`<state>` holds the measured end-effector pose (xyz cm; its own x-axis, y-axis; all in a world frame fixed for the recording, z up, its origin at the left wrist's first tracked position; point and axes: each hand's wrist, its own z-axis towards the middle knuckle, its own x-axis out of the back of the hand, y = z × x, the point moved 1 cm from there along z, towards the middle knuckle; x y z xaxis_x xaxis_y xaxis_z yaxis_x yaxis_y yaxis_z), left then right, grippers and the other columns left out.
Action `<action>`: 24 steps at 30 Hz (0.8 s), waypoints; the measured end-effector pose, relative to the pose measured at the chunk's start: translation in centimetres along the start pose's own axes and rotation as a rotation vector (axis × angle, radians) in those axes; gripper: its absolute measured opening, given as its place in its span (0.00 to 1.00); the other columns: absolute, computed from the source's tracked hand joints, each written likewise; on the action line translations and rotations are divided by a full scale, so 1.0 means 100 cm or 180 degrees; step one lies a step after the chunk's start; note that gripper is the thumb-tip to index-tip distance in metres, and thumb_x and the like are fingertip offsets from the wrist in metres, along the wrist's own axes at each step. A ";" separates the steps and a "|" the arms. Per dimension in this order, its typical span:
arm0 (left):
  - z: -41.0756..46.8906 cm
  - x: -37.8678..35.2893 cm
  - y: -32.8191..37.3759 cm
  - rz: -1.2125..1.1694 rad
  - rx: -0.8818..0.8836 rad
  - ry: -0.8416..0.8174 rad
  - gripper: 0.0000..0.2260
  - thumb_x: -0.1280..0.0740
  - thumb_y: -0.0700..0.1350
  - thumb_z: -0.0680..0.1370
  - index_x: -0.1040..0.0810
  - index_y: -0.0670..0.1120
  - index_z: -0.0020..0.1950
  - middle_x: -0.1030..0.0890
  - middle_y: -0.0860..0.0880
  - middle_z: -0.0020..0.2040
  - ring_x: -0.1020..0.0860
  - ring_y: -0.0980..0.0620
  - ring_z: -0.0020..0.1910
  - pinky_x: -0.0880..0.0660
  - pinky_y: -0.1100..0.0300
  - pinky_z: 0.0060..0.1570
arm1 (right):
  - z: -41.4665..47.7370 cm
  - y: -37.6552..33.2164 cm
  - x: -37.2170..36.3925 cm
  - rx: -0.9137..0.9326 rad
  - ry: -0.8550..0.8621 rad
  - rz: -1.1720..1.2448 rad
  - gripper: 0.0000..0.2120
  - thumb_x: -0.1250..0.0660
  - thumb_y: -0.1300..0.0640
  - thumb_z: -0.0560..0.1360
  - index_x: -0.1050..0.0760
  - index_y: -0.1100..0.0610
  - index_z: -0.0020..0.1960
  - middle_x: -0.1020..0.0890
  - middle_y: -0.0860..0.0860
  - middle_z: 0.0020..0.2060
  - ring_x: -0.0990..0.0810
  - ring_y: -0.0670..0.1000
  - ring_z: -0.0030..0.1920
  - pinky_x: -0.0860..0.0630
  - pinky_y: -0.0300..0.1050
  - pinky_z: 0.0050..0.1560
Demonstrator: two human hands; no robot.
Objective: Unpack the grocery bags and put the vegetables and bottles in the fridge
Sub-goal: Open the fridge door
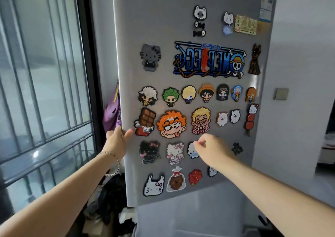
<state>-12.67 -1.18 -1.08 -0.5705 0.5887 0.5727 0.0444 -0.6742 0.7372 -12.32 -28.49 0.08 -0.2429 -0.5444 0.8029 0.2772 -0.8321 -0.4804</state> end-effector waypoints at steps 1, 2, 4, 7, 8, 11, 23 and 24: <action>-0.017 0.004 0.004 0.0015 -0.0161 -0.0016 0.17 0.42 0.54 0.80 0.31 0.38 0.49 0.31 0.42 0.52 0.28 0.43 0.46 0.29 0.55 0.46 | -0.015 0.002 0.009 0.0057 0.0029 -0.0010 0.09 0.42 0.48 0.79 0.30 0.51 0.43 0.23 0.48 0.38 0.25 0.51 0.39 0.34 0.39 0.32; -0.034 0.008 0.010 -0.0009 -0.0270 -0.0093 0.18 0.41 0.53 0.79 0.29 0.37 0.51 0.30 0.43 0.53 0.26 0.43 0.48 0.27 0.54 0.48 | -0.030 0.005 0.019 0.0097 0.0051 -0.0023 0.09 0.42 0.48 0.79 0.29 0.51 0.45 0.23 0.48 0.39 0.25 0.51 0.39 0.35 0.38 0.31; -0.067 0.018 0.027 -0.0124 -0.0434 -0.0320 0.16 0.38 0.52 0.78 0.27 0.38 0.53 0.25 0.45 0.54 0.23 0.45 0.51 0.25 0.53 0.53 | -0.060 0.011 0.038 0.0087 0.0070 0.0027 0.10 0.42 0.48 0.79 0.27 0.53 0.49 0.22 0.48 0.42 0.25 0.50 0.41 0.34 0.39 0.32; -0.111 0.026 0.051 -0.0101 -0.0501 -0.0655 0.13 0.37 0.50 0.78 0.26 0.42 0.57 0.22 0.49 0.54 0.23 0.50 0.52 0.27 0.57 0.56 | -0.093 0.013 0.067 0.0075 0.0232 0.0170 0.11 0.42 0.49 0.79 0.26 0.54 0.52 0.20 0.49 0.45 0.23 0.51 0.42 0.28 0.41 0.39; -0.126 0.026 0.059 -0.0048 -0.0491 -0.0712 0.15 0.36 0.51 0.77 0.26 0.42 0.58 0.21 0.49 0.55 0.22 0.49 0.53 0.26 0.55 0.57 | -0.104 0.010 0.080 0.0133 0.0309 0.0251 0.11 0.42 0.49 0.79 0.26 0.54 0.52 0.19 0.49 0.45 0.23 0.50 0.42 0.26 0.42 0.40; -0.176 0.023 0.088 -0.0022 -0.0556 -0.0809 0.20 0.34 0.58 0.72 0.24 0.43 0.52 0.20 0.48 0.52 0.21 0.49 0.50 0.24 0.52 0.55 | -0.139 -0.003 0.111 0.0432 0.0550 0.0408 0.12 0.41 0.47 0.78 0.28 0.53 0.56 0.22 0.48 0.51 0.24 0.48 0.47 0.24 0.44 0.47; -0.298 -0.014 0.193 0.0432 -0.1937 -0.1569 0.10 0.33 0.53 0.75 0.24 0.48 0.46 0.23 0.51 0.51 0.22 0.51 0.49 0.25 0.56 0.52 | -0.214 0.004 0.165 -0.0111 0.2043 -0.0049 0.49 0.30 0.38 0.67 0.47 0.66 0.74 0.37 0.60 0.68 0.38 0.59 0.68 0.38 0.51 0.67; -0.300 -0.015 0.198 0.0596 -0.1927 -0.1603 0.08 0.34 0.52 0.76 0.24 0.48 0.46 0.21 0.51 0.50 0.22 0.51 0.50 0.24 0.57 0.51 | -0.216 0.014 0.171 -0.0335 0.2080 -0.0056 0.53 0.28 0.37 0.65 0.50 0.66 0.75 0.39 0.60 0.70 0.39 0.60 0.69 0.38 0.52 0.67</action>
<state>-35.55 -28.78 1.89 -0.1534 0.4749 0.8666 -0.4315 -0.8211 0.3736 -36.14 -41.23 5.54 -0.7697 -0.4553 0.4475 0.1838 -0.8294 -0.5276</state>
